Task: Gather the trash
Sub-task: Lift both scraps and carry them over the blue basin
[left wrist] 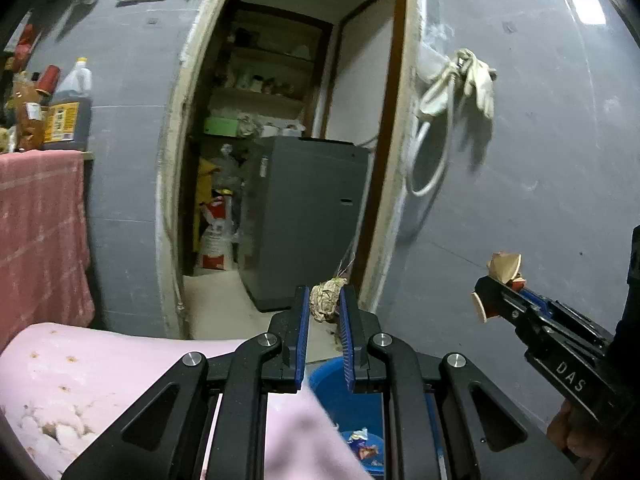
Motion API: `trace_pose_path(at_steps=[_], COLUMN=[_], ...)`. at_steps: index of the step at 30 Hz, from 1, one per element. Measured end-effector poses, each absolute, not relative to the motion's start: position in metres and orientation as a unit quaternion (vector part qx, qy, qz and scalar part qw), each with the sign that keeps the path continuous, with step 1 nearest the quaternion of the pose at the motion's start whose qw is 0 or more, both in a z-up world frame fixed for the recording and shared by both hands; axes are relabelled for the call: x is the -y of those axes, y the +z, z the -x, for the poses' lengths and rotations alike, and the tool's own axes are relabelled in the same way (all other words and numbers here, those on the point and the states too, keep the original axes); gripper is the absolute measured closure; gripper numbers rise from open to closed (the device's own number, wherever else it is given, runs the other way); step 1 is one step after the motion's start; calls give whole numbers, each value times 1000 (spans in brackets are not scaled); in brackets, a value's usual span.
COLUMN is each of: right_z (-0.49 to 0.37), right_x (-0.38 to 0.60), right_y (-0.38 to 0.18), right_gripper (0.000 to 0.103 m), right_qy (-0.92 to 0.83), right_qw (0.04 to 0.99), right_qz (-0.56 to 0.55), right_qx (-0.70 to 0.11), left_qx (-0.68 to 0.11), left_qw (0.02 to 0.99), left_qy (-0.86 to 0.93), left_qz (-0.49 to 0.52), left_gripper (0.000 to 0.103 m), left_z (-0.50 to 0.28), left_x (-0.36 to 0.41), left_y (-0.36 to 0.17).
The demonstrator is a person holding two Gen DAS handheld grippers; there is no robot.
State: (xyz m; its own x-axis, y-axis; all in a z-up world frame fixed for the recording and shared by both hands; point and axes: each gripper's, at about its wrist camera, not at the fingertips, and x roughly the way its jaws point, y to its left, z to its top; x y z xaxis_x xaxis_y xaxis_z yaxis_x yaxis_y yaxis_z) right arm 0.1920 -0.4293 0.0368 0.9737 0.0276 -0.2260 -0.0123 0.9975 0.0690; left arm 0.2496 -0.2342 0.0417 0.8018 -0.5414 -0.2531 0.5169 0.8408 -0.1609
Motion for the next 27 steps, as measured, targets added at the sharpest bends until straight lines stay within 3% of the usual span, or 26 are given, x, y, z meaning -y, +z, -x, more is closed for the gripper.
trace_pose_path(at_steps=[27], right_z=[-219], right_x=[495], right_y=[-65], right_gripper=[78], right_qy=[-40], right_qw=[961], right_qz=[-90], right_qx=[-257], left_qx=[-297], left_qw=[893], left_qy=[-336], left_qz=[-32], left_gripper=[91], left_z=[-286], left_x=[329], left_y=[-46])
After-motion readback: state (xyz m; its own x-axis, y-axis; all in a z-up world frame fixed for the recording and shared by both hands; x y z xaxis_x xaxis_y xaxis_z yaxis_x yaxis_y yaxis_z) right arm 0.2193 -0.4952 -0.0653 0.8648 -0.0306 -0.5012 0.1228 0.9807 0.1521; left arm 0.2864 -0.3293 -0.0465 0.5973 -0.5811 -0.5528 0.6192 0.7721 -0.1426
